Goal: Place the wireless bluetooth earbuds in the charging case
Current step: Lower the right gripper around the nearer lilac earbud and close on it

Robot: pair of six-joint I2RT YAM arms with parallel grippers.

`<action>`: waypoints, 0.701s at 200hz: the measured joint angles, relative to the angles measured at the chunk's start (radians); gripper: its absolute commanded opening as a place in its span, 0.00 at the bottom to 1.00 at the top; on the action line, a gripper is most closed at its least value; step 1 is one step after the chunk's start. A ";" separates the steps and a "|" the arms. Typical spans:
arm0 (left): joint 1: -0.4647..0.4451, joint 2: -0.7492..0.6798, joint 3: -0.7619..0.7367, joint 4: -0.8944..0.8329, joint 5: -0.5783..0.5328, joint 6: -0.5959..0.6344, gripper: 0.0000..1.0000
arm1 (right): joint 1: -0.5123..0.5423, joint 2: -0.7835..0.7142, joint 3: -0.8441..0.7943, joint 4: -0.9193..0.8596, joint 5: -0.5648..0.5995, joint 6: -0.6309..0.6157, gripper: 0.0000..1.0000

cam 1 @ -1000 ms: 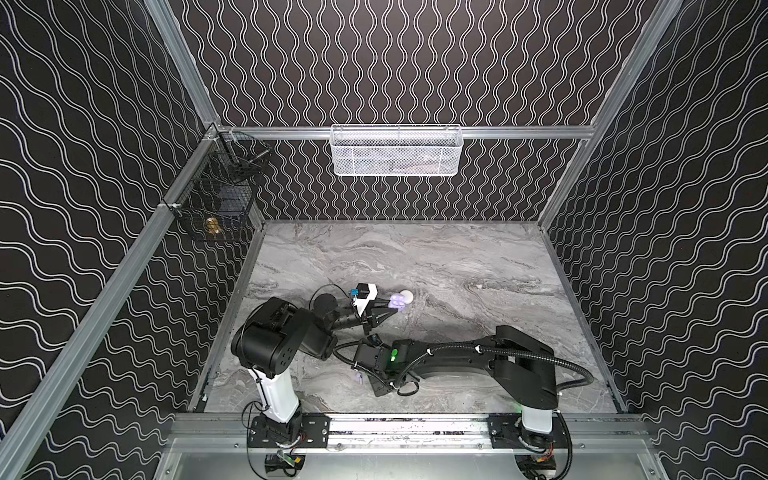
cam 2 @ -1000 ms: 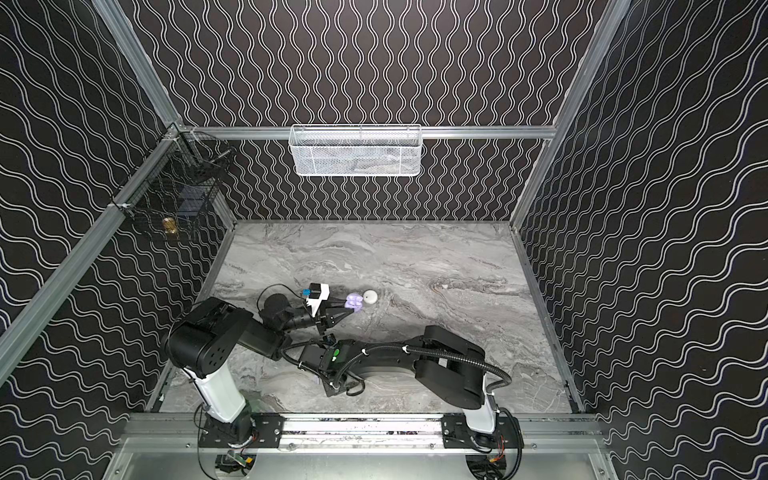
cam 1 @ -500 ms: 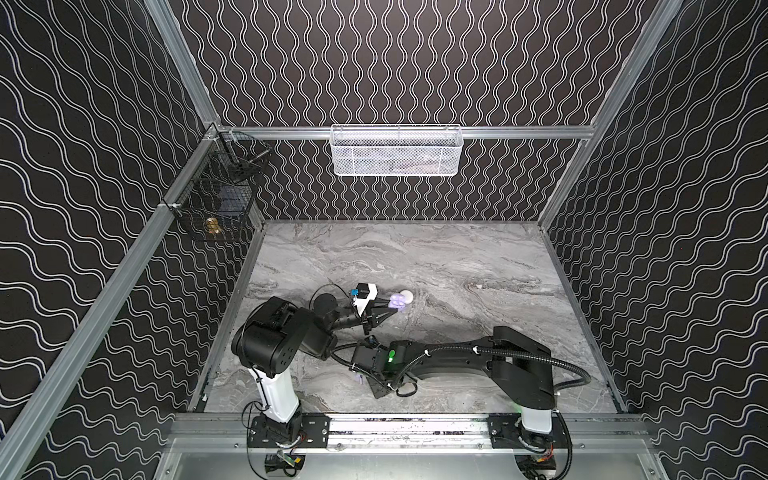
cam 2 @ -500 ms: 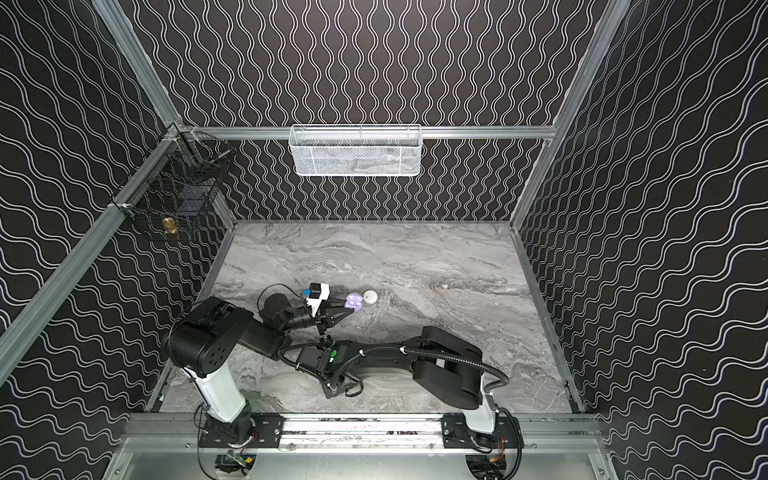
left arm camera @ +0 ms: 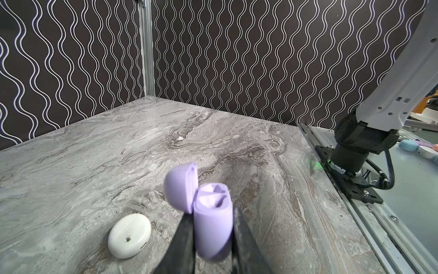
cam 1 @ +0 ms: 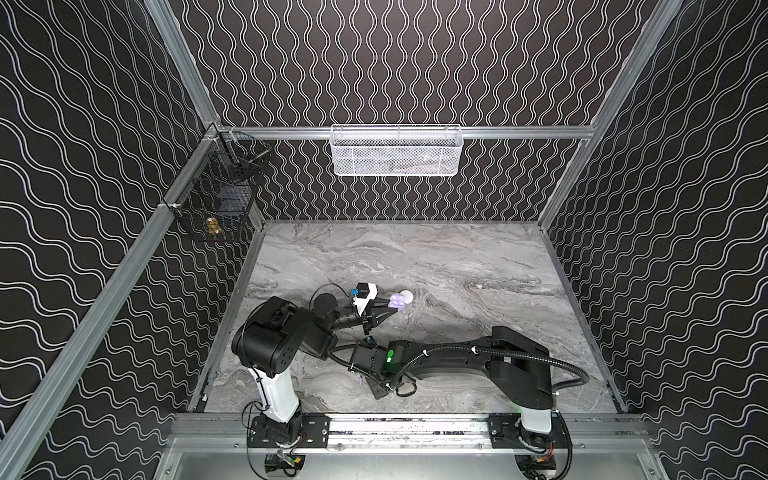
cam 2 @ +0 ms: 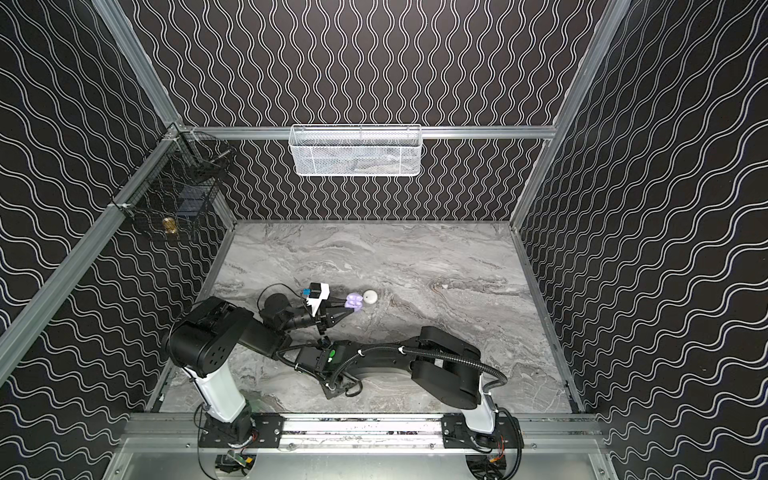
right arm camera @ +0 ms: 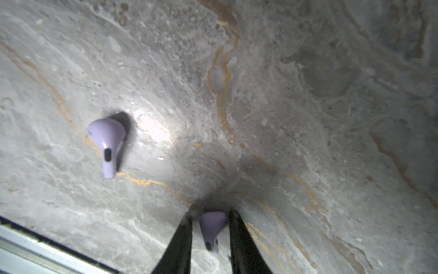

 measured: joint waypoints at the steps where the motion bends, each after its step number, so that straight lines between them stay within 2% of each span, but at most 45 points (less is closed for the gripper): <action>1: 0.000 0.000 0.000 0.000 0.000 0.000 0.22 | 0.000 0.000 0.000 0.000 0.000 -0.001 0.29; 140: 0.001 0.002 0.003 0.000 0.000 -0.003 0.22 | 0.006 0.001 0.005 0.007 0.014 -0.057 0.30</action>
